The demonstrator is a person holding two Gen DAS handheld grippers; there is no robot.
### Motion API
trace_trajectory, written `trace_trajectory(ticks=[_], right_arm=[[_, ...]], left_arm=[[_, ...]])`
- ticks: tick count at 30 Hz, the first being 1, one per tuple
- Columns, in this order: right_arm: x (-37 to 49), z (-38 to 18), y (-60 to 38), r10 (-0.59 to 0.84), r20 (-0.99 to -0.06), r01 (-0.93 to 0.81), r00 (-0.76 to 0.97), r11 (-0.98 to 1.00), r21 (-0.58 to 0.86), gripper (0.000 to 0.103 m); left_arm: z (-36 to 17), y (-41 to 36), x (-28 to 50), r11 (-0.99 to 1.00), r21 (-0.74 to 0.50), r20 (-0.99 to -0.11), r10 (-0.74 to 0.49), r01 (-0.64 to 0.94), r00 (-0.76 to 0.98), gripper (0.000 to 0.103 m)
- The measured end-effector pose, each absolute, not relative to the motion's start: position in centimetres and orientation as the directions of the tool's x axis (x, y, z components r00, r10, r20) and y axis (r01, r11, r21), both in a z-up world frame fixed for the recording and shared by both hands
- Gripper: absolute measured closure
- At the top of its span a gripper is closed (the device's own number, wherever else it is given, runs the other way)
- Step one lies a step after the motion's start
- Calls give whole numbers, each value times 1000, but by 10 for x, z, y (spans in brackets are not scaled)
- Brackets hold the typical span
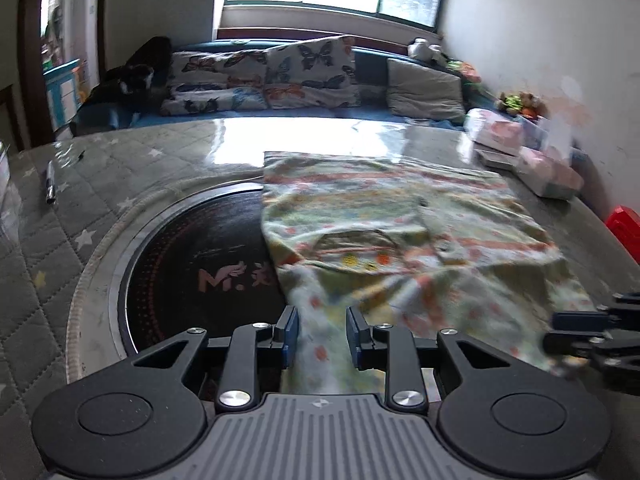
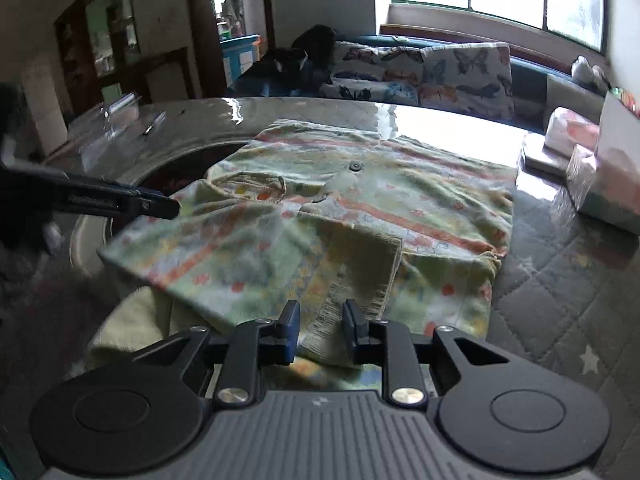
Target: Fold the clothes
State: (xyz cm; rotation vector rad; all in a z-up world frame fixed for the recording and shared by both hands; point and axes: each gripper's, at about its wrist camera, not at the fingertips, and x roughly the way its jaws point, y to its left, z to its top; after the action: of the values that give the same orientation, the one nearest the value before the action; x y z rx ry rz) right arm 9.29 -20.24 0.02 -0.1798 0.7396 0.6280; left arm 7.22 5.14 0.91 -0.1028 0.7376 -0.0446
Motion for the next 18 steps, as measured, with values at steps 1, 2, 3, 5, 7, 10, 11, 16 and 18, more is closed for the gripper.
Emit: trace_trajectory(ticks=[1, 2, 3, 5, 7, 10, 11, 16, 18], right_arm=[[91, 1, -204, 469, -678, -596, 566, 801, 56, 80], [89, 2, -205, 468, -678, -600, 566, 798, 50, 79], [86, 3, -206, 468, -679, -605, 566, 795, 44, 77], [82, 5, -209, 467, -680, -613, 566, 790, 32, 71], [78, 6, -212, 465, -681, -621, 566, 784, 20, 71], [69, 10, -218, 458, -684, -633, 568, 774, -7, 66], [65, 11, -221, 454, -685, -638, 569, 770, -20, 65], [48, 13, -231, 438, -695, -659, 569, 749, -68, 58], [42, 12, -233, 432, -704, -672, 564, 736, -86, 56]], left_arm=[[13, 48, 66, 994, -111, -668, -91, 22, 738, 71], [17, 45, 60, 993, -114, -668, -107, 41, 737, 69], [21, 41, 54, 991, -119, -667, -128, 64, 734, 63], [27, 31, 40, 985, -128, -669, -172, 115, 723, 57], [29, 19, 28, 977, -131, -679, -213, 171, 702, 57], [29, 3, 15, 963, -160, -707, -266, 218, 656, 56], [28, -1, 12, 958, -171, -714, -281, 228, 642, 56], [25, -4, 8, 954, -236, -740, -301, 187, 602, 57], [25, -3, 11, 946, -265, -740, -322, 184, 590, 59]])
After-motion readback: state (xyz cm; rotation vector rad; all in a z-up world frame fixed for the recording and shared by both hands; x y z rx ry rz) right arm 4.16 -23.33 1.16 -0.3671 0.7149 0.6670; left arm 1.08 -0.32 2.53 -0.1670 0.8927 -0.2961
